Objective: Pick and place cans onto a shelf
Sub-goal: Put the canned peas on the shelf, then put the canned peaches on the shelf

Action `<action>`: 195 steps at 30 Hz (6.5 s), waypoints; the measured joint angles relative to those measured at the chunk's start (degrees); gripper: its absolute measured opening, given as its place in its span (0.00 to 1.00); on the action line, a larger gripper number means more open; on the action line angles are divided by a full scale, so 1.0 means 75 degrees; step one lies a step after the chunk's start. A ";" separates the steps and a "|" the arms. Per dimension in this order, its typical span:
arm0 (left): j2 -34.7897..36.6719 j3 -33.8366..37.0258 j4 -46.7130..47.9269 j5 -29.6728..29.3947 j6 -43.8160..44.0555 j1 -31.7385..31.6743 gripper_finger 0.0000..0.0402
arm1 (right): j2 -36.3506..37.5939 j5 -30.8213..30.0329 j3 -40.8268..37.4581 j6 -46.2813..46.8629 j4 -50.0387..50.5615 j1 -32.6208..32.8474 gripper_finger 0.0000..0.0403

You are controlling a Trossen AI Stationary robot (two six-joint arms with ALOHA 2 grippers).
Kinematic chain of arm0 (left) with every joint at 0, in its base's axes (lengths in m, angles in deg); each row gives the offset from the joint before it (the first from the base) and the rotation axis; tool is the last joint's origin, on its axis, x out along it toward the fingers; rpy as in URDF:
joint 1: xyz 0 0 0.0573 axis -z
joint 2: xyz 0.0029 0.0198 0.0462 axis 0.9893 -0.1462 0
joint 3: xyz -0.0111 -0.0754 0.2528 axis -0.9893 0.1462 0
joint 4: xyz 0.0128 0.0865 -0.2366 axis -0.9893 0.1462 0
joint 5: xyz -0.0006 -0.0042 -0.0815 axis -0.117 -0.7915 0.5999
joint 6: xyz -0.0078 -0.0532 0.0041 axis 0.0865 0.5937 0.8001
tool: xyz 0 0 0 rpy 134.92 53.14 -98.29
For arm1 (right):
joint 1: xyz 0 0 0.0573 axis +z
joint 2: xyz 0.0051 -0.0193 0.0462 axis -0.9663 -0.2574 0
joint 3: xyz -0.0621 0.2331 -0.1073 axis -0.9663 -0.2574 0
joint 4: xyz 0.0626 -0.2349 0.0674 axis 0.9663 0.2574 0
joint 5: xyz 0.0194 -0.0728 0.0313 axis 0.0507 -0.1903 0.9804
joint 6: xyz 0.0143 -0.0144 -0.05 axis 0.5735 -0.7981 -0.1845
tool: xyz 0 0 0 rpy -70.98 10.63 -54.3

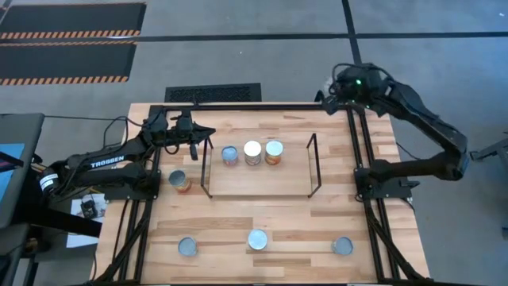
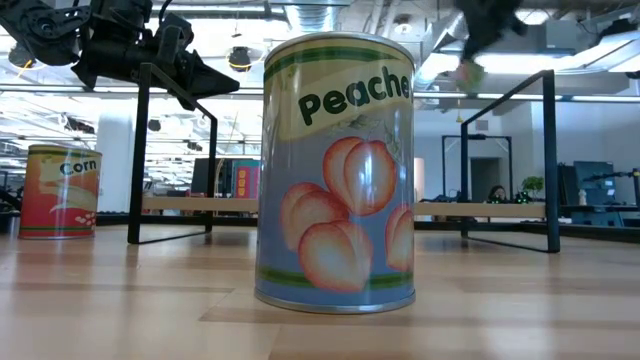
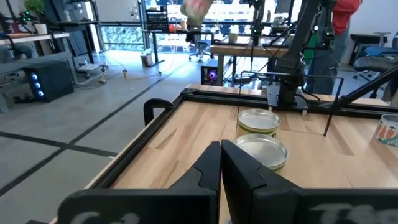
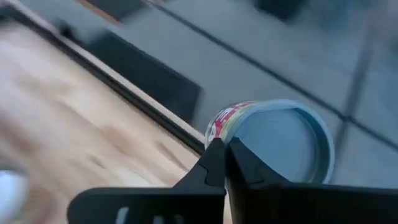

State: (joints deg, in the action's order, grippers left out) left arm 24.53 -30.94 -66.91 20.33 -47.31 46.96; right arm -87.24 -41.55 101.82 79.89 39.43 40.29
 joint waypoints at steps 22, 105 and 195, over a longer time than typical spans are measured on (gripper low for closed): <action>0.0001 0.0001 0.0009 -0.0017 -0.0023 0.0001 0.00 | -0.3084 0.0475 0.0154 -0.0399 0.1157 0.4288 0.02; -0.0002 -0.0002 0.0067 0.0003 0.0175 0.0001 0.00 | -0.4184 0.1286 0.0181 -0.0098 0.1304 0.4195 0.10; -0.1923 -0.1573 0.1654 -0.5810 -0.0157 0.8850 0.00 | -0.5786 0.0263 -0.0747 0.0868 -0.5492 0.9560 0.31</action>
State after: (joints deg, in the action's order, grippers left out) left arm 10.11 -42.73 -54.51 -23.24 -48.49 113.33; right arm -130.64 -39.57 96.21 86.40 -1.76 111.99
